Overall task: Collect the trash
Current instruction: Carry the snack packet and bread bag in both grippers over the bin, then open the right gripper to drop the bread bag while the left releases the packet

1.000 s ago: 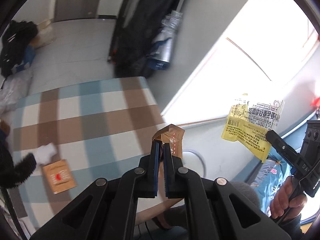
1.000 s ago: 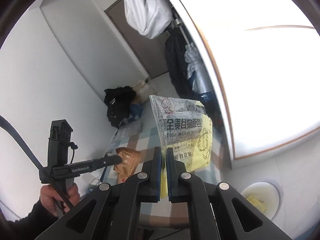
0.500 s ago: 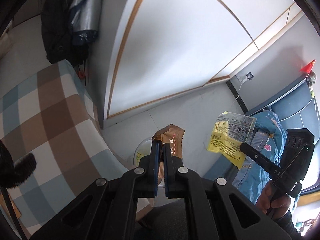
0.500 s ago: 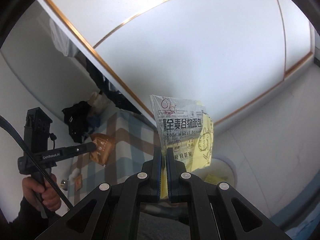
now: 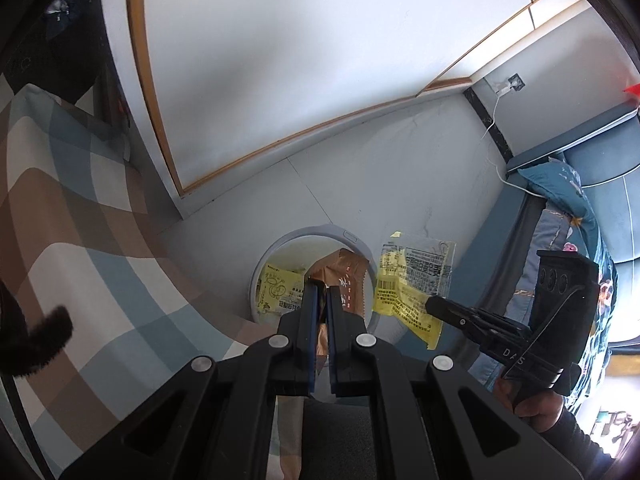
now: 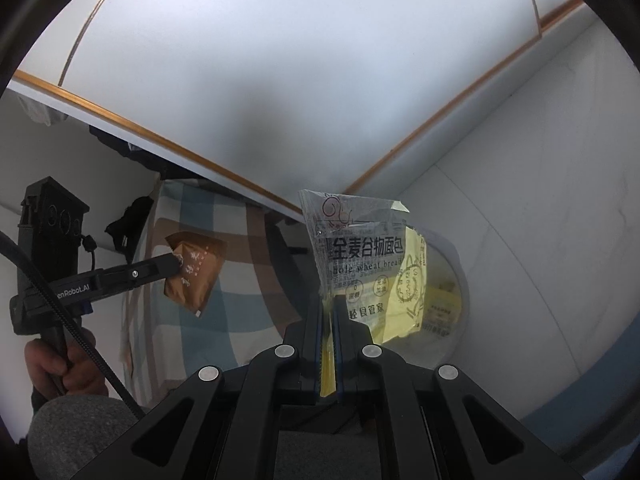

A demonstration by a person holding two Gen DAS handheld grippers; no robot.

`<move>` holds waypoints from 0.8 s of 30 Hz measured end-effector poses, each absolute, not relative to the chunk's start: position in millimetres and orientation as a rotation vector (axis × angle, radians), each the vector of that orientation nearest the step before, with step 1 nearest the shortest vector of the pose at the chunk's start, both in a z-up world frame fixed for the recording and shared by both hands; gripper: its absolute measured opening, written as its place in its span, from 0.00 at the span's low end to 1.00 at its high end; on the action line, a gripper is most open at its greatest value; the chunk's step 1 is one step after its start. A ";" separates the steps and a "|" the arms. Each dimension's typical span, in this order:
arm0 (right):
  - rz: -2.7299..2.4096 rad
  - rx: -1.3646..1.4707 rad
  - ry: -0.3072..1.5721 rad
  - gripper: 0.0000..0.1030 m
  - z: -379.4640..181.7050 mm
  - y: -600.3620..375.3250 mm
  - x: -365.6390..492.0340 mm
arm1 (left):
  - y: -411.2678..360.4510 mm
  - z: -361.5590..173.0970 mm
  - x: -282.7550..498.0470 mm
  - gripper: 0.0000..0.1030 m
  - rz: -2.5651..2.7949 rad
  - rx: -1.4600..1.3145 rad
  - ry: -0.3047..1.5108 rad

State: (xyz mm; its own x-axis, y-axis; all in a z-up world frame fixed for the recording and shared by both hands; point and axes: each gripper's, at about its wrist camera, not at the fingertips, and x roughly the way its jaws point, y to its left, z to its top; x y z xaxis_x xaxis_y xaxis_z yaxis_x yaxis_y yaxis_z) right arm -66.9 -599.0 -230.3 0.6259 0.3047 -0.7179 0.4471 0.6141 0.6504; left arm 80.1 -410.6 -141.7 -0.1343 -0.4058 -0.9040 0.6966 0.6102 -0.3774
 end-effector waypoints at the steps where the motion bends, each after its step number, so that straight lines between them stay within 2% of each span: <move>1: -0.087 0.959 0.932 0.05 -238.0 -598.7 -65.0 | -413.8 -144.5 80.2 0.01 -0.966 0.280 1.416; 16: -0.046 1.024 1.033 0.09 -290.9 -602.8 -53.2 | -442.0 -164.4 77.5 0.01 -0.959 0.412 1.450; 18: -0.038 1.032 1.041 0.17 -293.9 -605.2 -54.5 | -443.1 -168.7 77.4 0.01 -0.957 0.411 1.465; 22: -0.032 1.054 1.047 0.22 -299.4 -605.3 -60.5 | -444.6 -171.9 75.8 0.01 -0.952 0.418 1.477; 24: -0.043 1.066 1.052 0.29 -302.1 -604.7 -63.9 | -445.8 -175.5 76.1 0.01 -0.943 0.423 1.484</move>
